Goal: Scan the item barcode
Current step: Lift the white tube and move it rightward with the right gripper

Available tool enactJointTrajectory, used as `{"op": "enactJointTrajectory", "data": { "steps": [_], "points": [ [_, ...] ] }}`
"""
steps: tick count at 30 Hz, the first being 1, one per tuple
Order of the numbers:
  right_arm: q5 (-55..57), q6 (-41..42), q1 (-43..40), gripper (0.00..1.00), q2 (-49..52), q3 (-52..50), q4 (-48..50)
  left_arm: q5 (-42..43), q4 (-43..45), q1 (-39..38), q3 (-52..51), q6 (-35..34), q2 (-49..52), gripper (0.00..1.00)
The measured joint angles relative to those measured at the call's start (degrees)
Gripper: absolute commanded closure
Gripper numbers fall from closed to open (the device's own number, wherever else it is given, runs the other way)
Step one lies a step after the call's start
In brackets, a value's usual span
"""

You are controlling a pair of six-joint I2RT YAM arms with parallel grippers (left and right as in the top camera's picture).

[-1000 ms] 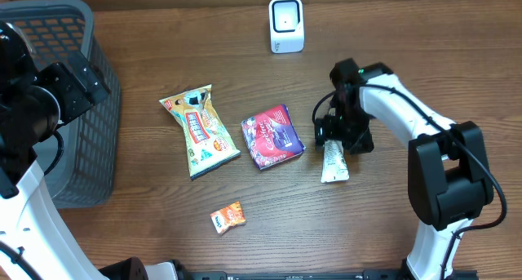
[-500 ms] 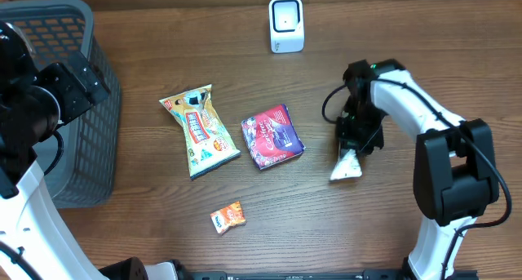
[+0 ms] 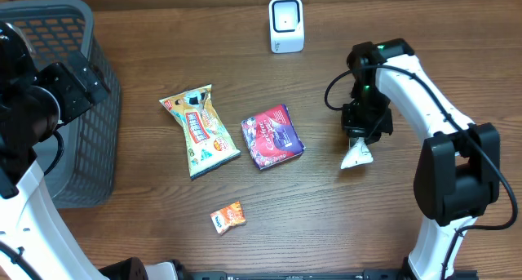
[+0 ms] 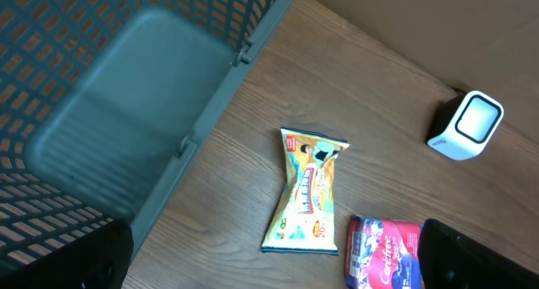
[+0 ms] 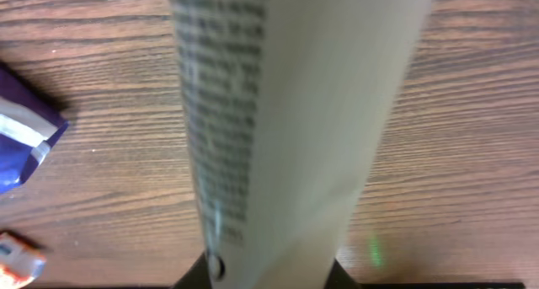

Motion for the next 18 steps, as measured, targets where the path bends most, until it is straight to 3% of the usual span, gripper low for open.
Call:
{"op": "enactJointTrajectory", "data": {
  "steps": [3,5,8,11,15,18],
  "points": [
    [0.98,0.15,2.62,0.44,0.0,0.07,1.25,0.0,0.0,0.0,0.0,0.0,0.0,0.0],
    [2.16,0.35,5.29,0.39,0.0,0.09,3.13,0.0,0.0,0.0,0.02,0.02,0.0,0.0],
    [2.93,0.28,6.29,0.41,0.0,0.09,4.59,0.0,0.0,0.0,0.0,0.0,0.0,0.0],
    [3.67,0.42,5.88,0.54,0.0,0.09,6.32,0.0,0.0,0.0,0.0,0.0,0.0,0.0],
    [3.41,0.87,5.79,0.54,0.0,0.07,11.02,0.0,0.0,0.0,0.0,0.0,0.0,0.0],
    [3.37,1.38,5.79,0.6,0.0,-0.55,13.94,0.0,-0.02,0.0,0.0,0.0,0.0,0.01]
  ]
}}
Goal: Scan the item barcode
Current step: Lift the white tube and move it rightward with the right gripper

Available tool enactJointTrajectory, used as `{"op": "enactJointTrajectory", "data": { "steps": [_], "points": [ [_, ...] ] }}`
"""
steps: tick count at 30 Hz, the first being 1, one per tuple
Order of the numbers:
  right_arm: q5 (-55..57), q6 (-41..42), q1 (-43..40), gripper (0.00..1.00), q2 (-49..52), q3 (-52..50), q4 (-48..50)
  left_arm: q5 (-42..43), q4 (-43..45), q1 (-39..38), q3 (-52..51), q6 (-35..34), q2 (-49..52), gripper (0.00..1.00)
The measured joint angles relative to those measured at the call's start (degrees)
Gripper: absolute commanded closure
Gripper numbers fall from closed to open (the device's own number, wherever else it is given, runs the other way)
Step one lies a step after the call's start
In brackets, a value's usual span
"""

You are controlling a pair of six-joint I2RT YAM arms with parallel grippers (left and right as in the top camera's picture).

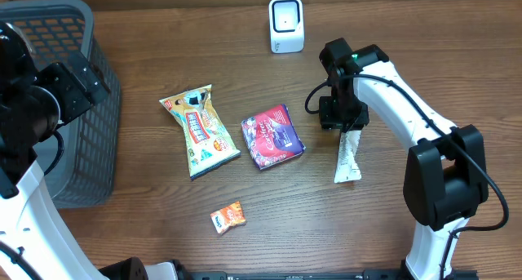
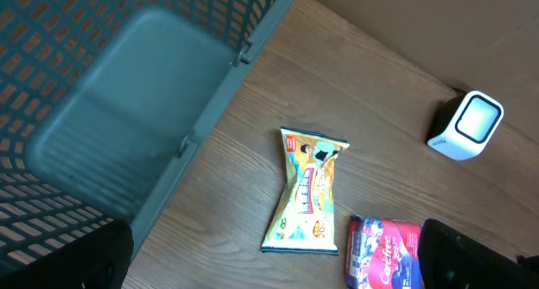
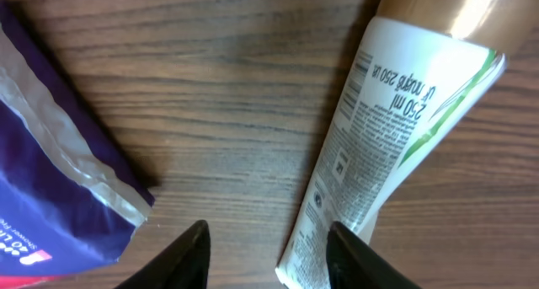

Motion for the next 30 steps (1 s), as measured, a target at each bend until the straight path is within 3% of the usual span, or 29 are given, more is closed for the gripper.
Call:
{"op": "enactJointTrajectory", "data": {
  "steps": [11,21,24,27,28,29,30],
  "points": [
    [1.88,0.46,-1.7,0.63,0.0,-6.47,4.55,0.0,0.02,0.0,0.0,0.0,0.0,0.0],
    [3.06,0.42,-12.5,0.65,0.0,-12.68,5.66,0.0,0.02,0.0,0.0,-0.02,0.0,0.0],
    [2.56,0.02,-13.44,0.56,0.02,-10.75,0.44,0.0,0.0,0.0,0.0,-0.02,0.0,0.0],
    [2.71,-0.72,-13.88,0.22,0.02,-3.28,-5.86,0.02,-0.13,0.0,0.0,-0.07,0.0,0.0],
    [2.69,-0.94,-14.23,0.18,-0.04,-0.39,-7.34,0.0,-0.07,0.0,0.0,-0.15,0.0,0.0],
    [2.71,-1.01,-14.75,0.07,-0.04,2.4,-8.41,-0.02,-0.15,0.0,0.0,-0.15,0.0,0.0],
    [2.69,-1.03,-15.61,0.07,-0.13,5.16,-8.83,-0.02,-0.17,0.0,0.0,-0.15,0.0,0.0]
  ]
}}
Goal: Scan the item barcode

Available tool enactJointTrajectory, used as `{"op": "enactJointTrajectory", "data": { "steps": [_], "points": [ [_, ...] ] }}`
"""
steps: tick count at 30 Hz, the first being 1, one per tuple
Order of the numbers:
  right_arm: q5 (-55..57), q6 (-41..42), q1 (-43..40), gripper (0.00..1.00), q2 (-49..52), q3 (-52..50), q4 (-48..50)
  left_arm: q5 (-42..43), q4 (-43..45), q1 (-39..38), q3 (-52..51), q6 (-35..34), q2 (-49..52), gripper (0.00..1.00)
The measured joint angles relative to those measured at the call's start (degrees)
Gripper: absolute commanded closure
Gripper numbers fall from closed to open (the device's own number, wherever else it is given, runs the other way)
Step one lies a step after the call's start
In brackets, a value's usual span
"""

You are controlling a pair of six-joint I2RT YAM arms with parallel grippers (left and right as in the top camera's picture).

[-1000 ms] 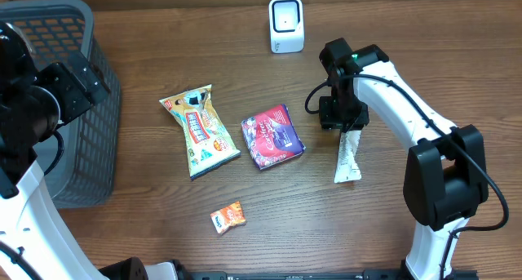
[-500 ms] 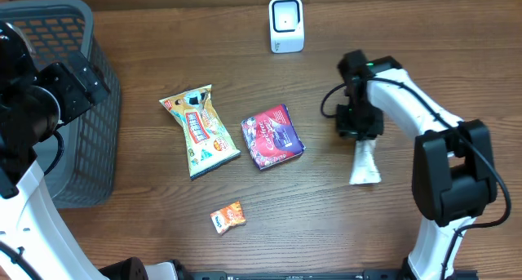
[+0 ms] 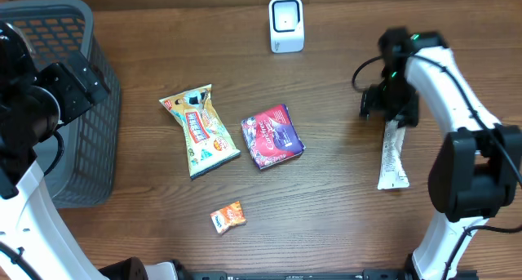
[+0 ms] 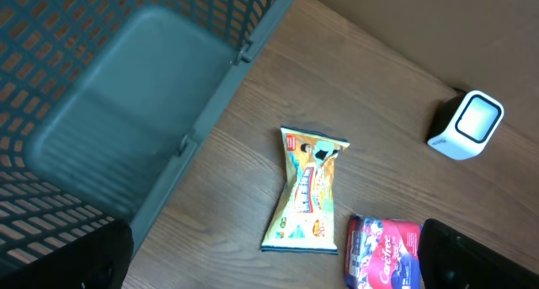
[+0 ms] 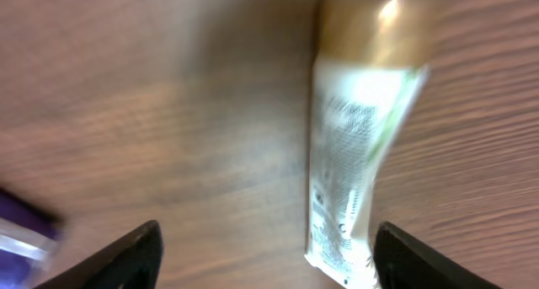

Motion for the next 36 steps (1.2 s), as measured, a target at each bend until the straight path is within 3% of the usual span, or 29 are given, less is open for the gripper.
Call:
{"op": "enactJointTrajectory", "data": {
  "steps": [5,13,17,19,21,25,28,36],
  "points": [
    [-1.62,-2.45,-6.75,0.06,-0.42,1.62,1.18,0.02,0.02,0.0,0.0,0.0,0.0,0.0],
    [-9.05,-7.69,-9.33,0.11,-0.5,-12.61,10.67,0.02,0.02,0.0,0.0,-0.02,0.0,0.0],
    [-10.47,-8.2,-8.98,0.35,-0.5,-19.37,15.54,0.0,0.09,0.0,0.0,-0.02,0.0,0.0],
    [-11.3,-8.17,-9.11,0.58,-0.5,-20.9,15.72,0.02,0.04,0.0,0.0,0.0,0.0,0.0],
    [-13.25,-8.74,-9.03,0.75,-0.5,-21.05,15.93,0.02,0.04,0.0,0.0,0.0,0.0,0.0],
    [-17.35,-8.41,-9.05,0.92,-0.74,-20.37,14.19,0.02,0.04,0.0,0.0,-0.02,0.0,0.0],
    [-24.09,-9.68,-8.94,0.93,-0.7,-19.67,12.55,0.0,0.04,0.0,0.0,0.0,0.0,0.0],
    [-46.07,-20.46,-8.57,0.86,-0.68,-16.96,11.85,0.0,0.02,0.0,0.0,-0.02,0.0,0.0]
  ]
}}
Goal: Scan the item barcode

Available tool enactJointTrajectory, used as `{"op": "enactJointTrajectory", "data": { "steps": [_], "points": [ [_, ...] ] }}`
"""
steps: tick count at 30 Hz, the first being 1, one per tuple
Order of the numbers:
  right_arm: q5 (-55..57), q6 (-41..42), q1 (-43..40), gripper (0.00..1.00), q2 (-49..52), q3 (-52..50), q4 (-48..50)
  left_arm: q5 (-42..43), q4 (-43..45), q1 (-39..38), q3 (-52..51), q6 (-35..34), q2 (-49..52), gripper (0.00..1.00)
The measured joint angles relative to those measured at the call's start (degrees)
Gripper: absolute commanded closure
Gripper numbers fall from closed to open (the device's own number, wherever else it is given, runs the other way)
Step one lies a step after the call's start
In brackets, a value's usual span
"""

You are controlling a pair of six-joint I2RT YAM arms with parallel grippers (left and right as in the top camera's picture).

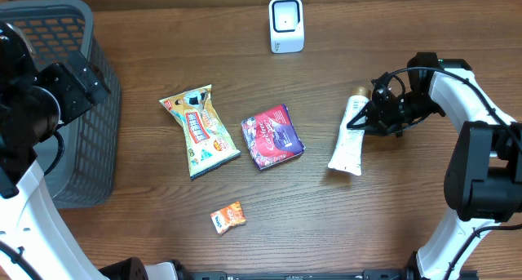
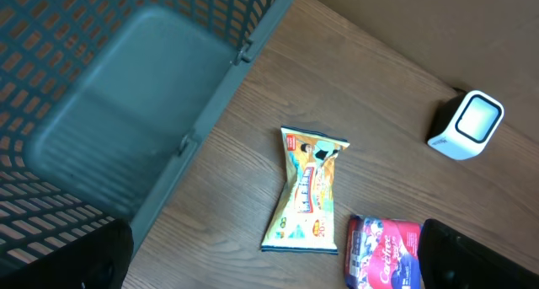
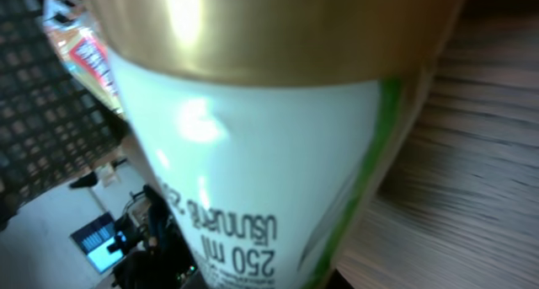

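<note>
The white tube with a gold cap (image 1: 346, 141) sits right of the table's middle, cap toward the far side. My right gripper (image 1: 369, 121) reaches it from the right and appears shut on it. In the right wrist view the tube (image 3: 253, 154) fills the frame and hides the fingers. The white scanner (image 1: 286, 24) stands at the far edge, its window facing forward, and shows in the left wrist view too (image 2: 467, 125). My left gripper (image 2: 274, 259) hangs open high at the left, nothing between its fingers.
A grey mesh basket (image 1: 90, 35) stands at the far left. A yellow snack pack (image 1: 198, 131), a red and purple pack (image 1: 272, 136) and a small orange packet (image 1: 228, 217) lie between the basket and the tube.
The tube was farther right, below my right gripper with its fingers spread. Now it is nearer the red pack, close against the right wrist camera. The left arm has not moved.
My right gripper first held the tube right of the red pack. Then the tube lay on the table under open fingers. Then it was farther right, fingers spread wide. Now it is back toward the middle, with the gripper at its right side.
</note>
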Motion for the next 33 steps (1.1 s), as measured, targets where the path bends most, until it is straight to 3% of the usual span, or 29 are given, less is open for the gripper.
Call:
{"op": "enactJointTrajectory", "data": {
  "steps": [5,8,9,12,15,19,25,28,33],
  "points": [
    [-3.98,-2.25,0.22,0.84,-0.02,-1.49,3.82,0.02,0.0,0.0,0.0,0.02,0.0,0.0],
    [-4.15,-1.05,0.22,0.72,-0.02,-6.29,9.03,0.02,0.02,0.0,0.0,0.0,0.0,0.0],
    [-3.67,0.13,0.22,0.6,0.0,-8.17,10.64,0.02,0.02,0.0,0.0,0.0,0.0,0.0],
    [0.09,3.89,0.15,0.5,0.07,-11.06,12.7,0.02,0.02,0.0,0.0,0.0,0.0,0.0],
    [8.87,9.11,0.17,0.48,0.07,-10.69,9.64,0.02,0.02,0.0,0.0,0.0,0.0,0.0],
    [13.31,10.14,0.17,0.48,0.07,-6.54,1.11,0.0,-0.02,0.0,0.0,0.0,0.0,0.0],
    [20.79,9.92,1.03,0.44,0.04,9.86,-13.99,0.0,0.07,0.0,0.0,0.0,0.0,0.0],
    [24.52,10.19,3.82,0.41,0.02,13.94,-14.99,0.02,0.02,0.0,0.0,0.0,0.0,0.0],
    [33.05,16.65,10.8,0.32,0.04,11.43,-9.09,0.0,0.02,0.0,0.0,0.0,0.0,0.0]
  ]
}}
